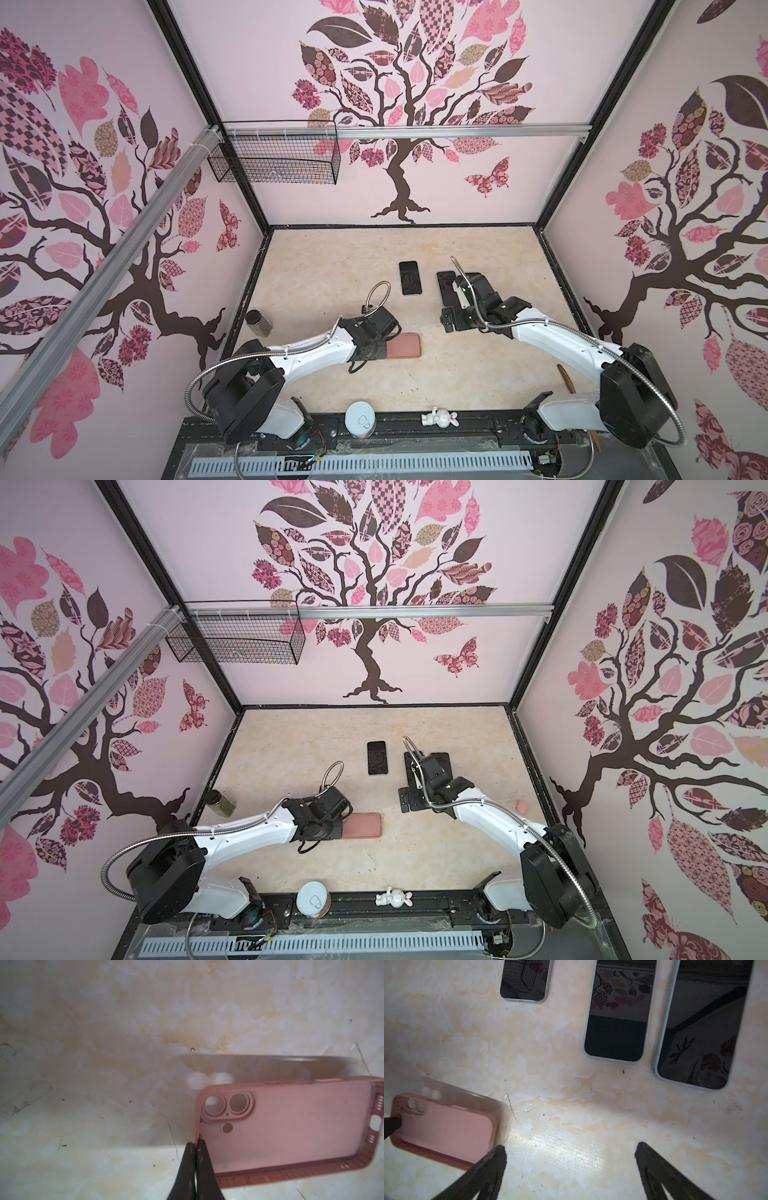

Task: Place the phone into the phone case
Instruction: 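Drag the pink case nearer the robot with the left gripper and release, then move the right gripper to the phones farther away while the left draws back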

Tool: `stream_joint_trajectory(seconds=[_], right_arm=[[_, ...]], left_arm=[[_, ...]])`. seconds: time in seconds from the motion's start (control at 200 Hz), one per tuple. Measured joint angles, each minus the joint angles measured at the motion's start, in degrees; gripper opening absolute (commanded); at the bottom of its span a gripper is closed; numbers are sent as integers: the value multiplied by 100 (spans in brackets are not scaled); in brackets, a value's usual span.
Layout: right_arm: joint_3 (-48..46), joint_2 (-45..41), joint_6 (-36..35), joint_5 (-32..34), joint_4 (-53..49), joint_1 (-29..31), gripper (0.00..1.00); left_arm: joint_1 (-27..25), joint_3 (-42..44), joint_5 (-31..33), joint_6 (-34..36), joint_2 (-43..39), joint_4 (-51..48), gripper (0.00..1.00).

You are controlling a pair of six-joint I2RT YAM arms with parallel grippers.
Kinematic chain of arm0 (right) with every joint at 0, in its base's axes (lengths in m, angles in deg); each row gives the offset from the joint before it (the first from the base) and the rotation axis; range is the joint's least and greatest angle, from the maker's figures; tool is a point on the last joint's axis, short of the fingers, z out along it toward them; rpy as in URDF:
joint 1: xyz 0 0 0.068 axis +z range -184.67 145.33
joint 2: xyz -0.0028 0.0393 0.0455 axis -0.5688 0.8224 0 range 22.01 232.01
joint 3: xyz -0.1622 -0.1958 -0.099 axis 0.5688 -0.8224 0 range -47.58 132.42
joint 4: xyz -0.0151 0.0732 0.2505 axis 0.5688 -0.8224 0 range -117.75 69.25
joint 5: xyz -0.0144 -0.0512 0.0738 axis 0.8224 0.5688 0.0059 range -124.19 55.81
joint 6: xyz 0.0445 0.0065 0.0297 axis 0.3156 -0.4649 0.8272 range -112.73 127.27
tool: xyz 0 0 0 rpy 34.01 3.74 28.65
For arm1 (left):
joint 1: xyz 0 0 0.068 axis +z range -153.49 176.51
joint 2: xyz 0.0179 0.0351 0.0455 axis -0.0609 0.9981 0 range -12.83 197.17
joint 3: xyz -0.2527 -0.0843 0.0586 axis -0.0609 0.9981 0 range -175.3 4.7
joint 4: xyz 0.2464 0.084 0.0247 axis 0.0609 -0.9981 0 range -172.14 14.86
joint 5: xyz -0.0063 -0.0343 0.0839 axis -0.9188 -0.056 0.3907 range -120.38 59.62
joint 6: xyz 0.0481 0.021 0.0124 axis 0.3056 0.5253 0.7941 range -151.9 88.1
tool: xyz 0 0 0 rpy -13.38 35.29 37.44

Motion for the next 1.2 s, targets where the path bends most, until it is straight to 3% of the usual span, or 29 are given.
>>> stream_joint_trajectory(seconds=[0.405,0.57,0.86,1.2], right_arm=[[0,2,37,39,0,0,100],[0,2,39,39,0,0,100],[15,33,31,39,-76,0,100],[767,647,-136,-2,-295,0,100]], left_arm=[[0,83,-48,-39,26,245,4],[0,116,-83,-46,26,249,13],[0,122,-98,-125,-142,243,40],[37,234,190,42,-1508,-4,80]])
